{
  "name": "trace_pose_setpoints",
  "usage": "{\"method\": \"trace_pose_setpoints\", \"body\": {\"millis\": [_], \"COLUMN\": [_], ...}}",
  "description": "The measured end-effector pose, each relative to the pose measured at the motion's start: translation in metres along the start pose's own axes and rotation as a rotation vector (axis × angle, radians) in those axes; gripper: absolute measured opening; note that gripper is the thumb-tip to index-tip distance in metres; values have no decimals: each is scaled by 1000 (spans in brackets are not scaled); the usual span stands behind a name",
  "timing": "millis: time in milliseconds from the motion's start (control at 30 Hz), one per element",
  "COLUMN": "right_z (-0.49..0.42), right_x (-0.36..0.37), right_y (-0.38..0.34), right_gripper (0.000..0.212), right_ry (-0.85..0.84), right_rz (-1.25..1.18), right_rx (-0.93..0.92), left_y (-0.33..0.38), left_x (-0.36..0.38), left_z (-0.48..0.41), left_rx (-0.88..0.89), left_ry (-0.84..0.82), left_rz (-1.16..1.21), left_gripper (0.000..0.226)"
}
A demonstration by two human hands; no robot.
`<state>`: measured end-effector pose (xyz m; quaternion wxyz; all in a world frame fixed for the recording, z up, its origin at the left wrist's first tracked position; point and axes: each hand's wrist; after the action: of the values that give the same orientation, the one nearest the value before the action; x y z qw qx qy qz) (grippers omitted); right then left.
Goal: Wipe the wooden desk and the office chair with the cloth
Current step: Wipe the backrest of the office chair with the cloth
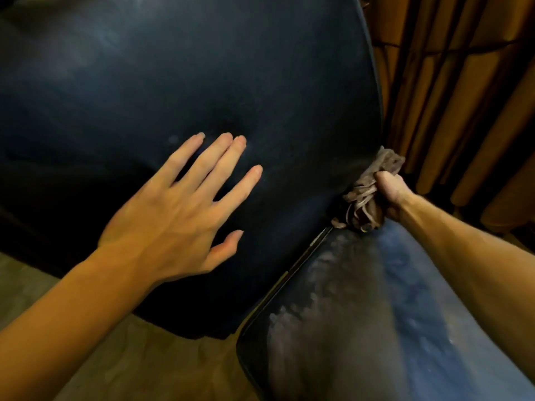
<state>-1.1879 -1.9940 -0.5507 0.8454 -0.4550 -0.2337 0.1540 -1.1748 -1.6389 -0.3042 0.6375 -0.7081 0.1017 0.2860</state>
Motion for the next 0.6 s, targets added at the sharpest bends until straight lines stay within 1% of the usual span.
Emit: {"method": "trace_pose_setpoints", "body": {"millis": [33, 67, 100, 167, 200, 233, 267, 333, 400, 433, 500, 567, 600], "right_z": [-2, -16, -4, 63, 86, 110, 129, 163, 171, 180, 222, 248, 256], "right_x": [-3, -9, -8, 4, 14, 21, 31, 52, 69, 77, 85, 87, 87], "right_y": [1, 17, 15, 7, 17, 29, 47, 92, 142, 157, 146, 150, 159], "right_gripper": [63, 55, 43, 24, 17, 17, 18, 9, 42, 50, 51, 54, 59], "right_ry": [-20, -35, -49, -53, -49, -47, -98, -208, -171, -119, -35, -8, 11], "right_rz": [22, 13, -31, -14, -37, -82, -122, -259, -350, -412, -412, -362, -317], "right_rx": [29, 42, 46, 42, 58, 66, 82, 133, 168, 176, 177, 259, 313], "left_y": [0, 2, 2, 4, 3, 4, 4, 3, 3, 3, 3, 2, 1], "left_x": [0, 0, -1, -6, -7, -9, -8, -11, -12, -11, -10, -9, -8], "left_z": [0, 2, 1, 2, 2, 3, 3, 4, 3, 3, 2, 2, 2], "left_rx": [-6, -17, -27, -38, -31, -25, -22, -22, -24, -26, -23, -20, -15], "left_ry": [3, 8, 24, 24, 15, 2, -1, -2, 4, 4, 6, 5, 0], "left_rz": [-9, -9, -11, -11, -22, -31, -40, -51, -50, -49, -51, -56, -59], "left_gripper": [83, 83, 82, 81, 81, 81, 82, 82, 82, 83, 83, 84, 84]}}
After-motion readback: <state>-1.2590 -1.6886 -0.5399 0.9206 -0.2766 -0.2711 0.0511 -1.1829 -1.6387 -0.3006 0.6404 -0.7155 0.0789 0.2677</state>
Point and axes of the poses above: each hand's wrist, its own z-axis away from the middle knuckle, its own x-axis out of the palm, y = z × x, and after that the axes turned 10 degrees about -z, right-handed
